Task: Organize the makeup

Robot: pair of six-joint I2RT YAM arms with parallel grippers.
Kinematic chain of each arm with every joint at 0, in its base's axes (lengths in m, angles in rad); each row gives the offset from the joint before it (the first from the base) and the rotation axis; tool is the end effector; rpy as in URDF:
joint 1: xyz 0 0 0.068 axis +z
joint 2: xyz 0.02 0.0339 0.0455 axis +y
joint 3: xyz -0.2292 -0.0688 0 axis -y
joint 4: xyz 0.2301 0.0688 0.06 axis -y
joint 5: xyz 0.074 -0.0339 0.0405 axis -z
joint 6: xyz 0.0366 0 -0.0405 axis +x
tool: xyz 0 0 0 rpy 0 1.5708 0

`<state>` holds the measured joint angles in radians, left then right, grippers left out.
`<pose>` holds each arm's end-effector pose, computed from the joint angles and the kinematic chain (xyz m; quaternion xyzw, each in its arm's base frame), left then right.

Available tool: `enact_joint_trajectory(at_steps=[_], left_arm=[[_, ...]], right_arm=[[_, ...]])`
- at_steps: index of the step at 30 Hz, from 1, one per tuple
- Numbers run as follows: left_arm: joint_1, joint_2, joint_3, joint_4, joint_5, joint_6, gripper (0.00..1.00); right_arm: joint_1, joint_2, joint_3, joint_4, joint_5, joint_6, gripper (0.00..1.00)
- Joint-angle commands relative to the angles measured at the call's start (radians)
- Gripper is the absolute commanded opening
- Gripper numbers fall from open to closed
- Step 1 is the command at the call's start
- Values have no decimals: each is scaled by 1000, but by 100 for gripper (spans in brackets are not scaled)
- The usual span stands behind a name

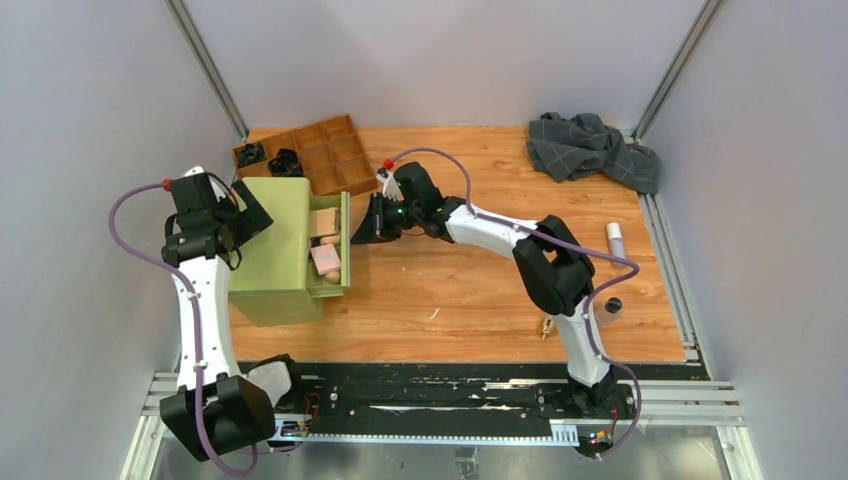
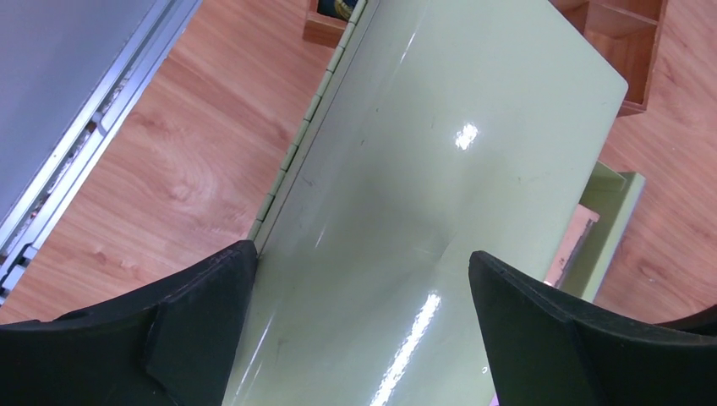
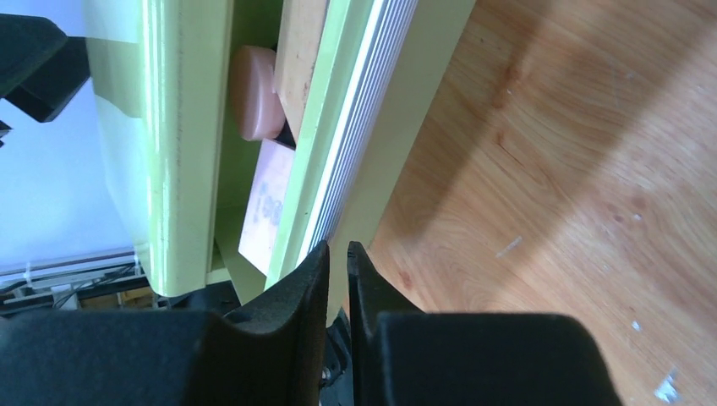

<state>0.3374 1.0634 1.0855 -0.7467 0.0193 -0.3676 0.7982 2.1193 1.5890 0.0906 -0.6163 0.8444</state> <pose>0.2080 0.0722 0.3056 -0.3111 0.8571 -0.0150 0.4104 0.3076 0.3458 0.2002 -0.1439 0.8081 0.5483 0.1604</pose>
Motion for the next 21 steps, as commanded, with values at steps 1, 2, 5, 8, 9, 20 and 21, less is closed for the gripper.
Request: enact_joint_trajectory(at_steps=[1,2,5,8,9,20,21], left_arm=[[-5,7,-25,58,219,-21,98],[-6,7,-31,68,251,-24,98],[-6,14,-62,99,334,-36,98],[-6,24,-75,104,378,-37,98],[-6,23,-78,104,381,-36,98],[-5,-4,-113,113,420,-58,98],[-6,-6,-115,110,418,-54,98]], right_arm=[[24,63,55,122,-87,89,13],[25,75,65,142,-99,109,13],[35,107,115,157,-113,136,13],[48,135,168,137,-114,133,13],[53,147,187,130,-113,133,13],[106,331,443,70,-121,195,12],[108,333,454,54,-120,187,12]])
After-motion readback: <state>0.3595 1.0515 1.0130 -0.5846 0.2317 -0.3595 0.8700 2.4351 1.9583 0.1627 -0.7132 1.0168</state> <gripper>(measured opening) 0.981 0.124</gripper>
